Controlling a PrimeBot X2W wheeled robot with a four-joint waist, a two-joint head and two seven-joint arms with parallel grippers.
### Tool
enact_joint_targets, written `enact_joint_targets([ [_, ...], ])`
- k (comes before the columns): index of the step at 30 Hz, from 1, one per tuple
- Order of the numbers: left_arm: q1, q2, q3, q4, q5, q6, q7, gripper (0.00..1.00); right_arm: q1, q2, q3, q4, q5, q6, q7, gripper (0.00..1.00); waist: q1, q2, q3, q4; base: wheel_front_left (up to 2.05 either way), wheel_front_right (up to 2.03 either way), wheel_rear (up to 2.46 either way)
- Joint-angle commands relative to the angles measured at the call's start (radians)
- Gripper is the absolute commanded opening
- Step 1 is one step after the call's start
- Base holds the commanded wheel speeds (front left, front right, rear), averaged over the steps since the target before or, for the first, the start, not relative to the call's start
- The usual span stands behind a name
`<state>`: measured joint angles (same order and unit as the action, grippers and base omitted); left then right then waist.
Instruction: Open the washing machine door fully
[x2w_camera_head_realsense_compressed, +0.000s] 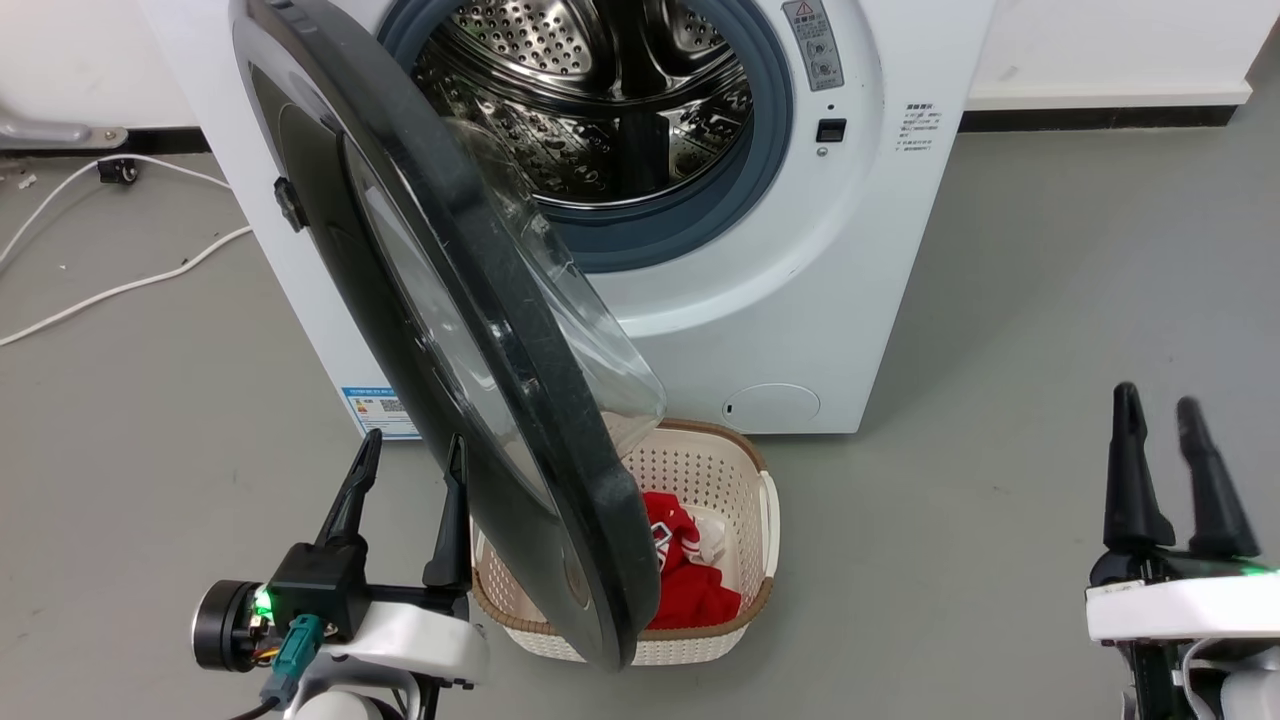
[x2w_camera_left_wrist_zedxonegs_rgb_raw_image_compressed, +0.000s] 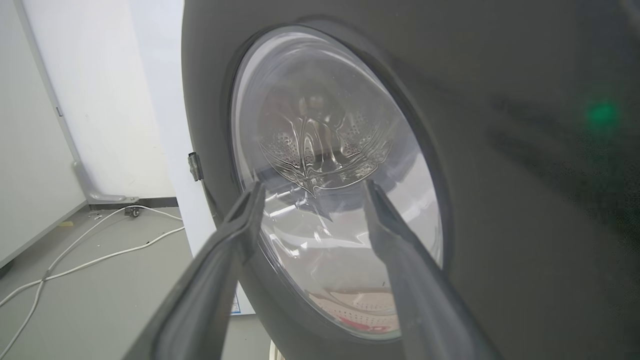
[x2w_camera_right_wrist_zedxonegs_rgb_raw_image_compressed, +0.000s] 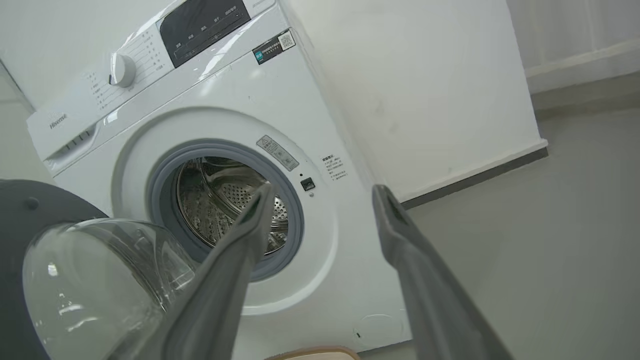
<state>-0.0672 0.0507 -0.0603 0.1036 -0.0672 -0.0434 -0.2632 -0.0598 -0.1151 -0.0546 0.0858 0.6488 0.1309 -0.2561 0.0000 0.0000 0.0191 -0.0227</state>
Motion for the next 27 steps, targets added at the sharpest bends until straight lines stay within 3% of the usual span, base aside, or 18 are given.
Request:
enact_joint_targets([
  [1, -0.005, 0.000, 0.003, -0.003, 0.002, 0.000, -0.002, 1.00, 0.014, 0.016, -0.017, -0.040, -0.108, 0.000, -0.006, 1.00, 0.0000, 0.0000, -0.001, 0.001, 0.00, 0.00, 0.00],
  [5, -0.010, 0.000, 0.008, -0.006, 0.003, 0.000, -0.002, 1.00, 0.043, 0.043, -0.022, -0.140, -0.408, 0.000, -0.003, 1.00, 0.0000, 0.0000, -0.003, 0.007, 0.00, 0.00, 0.00],
  [10, -0.008, 0.000, 0.012, -0.007, 0.004, 0.000, -0.002, 1.00, 0.088, 0.062, 0.005, -0.199, -0.601, 0.000, 0.027, 1.00, 0.0000, 0.0000, -0.010, 0.012, 0.00, 0.00, 0.00],
  [27, -0.011, -0.001, 0.008, -0.004, 0.008, -0.007, -0.002, 1.00, 0.092, 0.066, 0.010, -0.073, -0.608, 0.000, 0.034, 1.00, 0.0000, 0.0000, -0.011, 0.015, 0.00, 0.00, 0.00],
])
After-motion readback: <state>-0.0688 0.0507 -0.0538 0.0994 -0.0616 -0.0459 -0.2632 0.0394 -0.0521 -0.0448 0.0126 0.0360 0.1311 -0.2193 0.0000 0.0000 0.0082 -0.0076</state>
